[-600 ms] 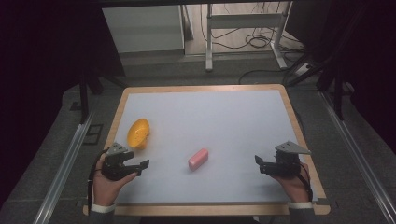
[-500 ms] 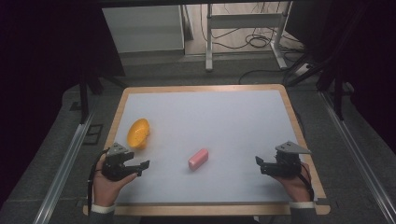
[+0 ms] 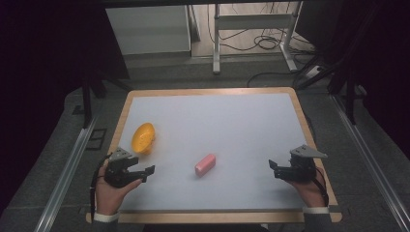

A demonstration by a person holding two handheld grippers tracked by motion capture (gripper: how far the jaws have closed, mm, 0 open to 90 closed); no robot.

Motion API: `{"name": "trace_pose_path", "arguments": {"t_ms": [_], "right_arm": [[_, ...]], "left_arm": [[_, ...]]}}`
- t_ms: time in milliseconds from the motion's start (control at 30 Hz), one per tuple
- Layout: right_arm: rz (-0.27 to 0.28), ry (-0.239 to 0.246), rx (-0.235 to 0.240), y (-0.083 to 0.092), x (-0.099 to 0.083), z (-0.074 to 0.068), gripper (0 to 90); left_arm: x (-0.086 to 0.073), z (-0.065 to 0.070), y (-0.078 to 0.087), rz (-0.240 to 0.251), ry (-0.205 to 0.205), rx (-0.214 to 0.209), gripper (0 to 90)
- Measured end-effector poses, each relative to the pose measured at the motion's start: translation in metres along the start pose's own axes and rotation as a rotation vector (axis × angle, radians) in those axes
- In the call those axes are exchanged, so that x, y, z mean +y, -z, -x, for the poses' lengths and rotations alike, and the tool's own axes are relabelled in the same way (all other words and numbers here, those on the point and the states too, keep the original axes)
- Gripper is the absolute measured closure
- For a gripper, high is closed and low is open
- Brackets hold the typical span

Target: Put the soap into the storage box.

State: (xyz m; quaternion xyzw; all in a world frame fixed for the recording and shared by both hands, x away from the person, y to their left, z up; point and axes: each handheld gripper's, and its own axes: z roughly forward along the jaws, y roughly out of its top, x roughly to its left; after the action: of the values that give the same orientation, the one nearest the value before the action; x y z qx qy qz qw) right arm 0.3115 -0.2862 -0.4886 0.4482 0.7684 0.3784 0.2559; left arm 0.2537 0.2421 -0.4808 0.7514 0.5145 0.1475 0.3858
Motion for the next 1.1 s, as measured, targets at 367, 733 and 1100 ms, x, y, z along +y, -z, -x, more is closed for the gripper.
{"name": "trace_pose_path", "arguments": {"t_ms": [367, 733, 1100], "right_arm": [[-0.009, -0.005, -0.013, 0.002, -0.003, 0.003, 9.0], [-0.012, 0.003, -0.019, 0.003, -0.007, 0.004, 8.9], [-0.011, 0.02, -0.017, 0.003, -0.007, 0.002, 9.0]], "left_arm": [[0.007, 0.013, -0.005, -0.032, -0.03, -0.011, 24.7], [0.032, 0.029, -0.008, -0.044, -0.043, -0.051, 24.8], [0.043, 0.04, -0.013, -0.069, -0.083, -0.053, 24.7]]}}
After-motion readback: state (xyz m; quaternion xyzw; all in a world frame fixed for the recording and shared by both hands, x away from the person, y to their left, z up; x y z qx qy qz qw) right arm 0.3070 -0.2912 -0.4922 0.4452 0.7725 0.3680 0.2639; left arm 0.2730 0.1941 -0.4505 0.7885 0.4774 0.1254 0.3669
